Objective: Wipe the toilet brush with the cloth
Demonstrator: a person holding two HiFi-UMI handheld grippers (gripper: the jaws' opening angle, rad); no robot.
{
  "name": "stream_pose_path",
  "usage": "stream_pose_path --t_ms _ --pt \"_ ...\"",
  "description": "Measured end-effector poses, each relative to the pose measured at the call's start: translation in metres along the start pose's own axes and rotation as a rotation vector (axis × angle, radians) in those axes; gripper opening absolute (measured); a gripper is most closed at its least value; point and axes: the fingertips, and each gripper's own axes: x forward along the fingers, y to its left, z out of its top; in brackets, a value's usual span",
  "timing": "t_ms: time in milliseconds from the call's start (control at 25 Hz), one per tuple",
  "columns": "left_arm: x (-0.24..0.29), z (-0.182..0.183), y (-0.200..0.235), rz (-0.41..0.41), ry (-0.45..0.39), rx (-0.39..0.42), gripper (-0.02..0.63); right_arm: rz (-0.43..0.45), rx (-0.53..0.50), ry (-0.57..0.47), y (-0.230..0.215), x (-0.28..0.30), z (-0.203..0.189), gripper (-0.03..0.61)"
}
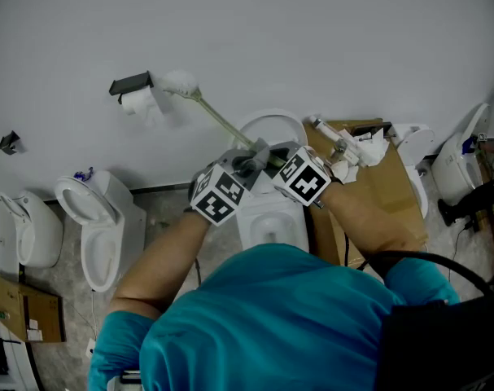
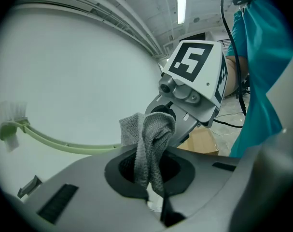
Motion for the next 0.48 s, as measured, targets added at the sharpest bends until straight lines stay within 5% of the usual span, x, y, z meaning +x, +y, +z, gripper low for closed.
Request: stream_pose_path --t_ms 480 --pt "-0.002 -0.007 0.013 0.042 0.017 -0.004 0.02 -0.044 -0.114 0.004 -0.002 0.0 -0.001 0.1"
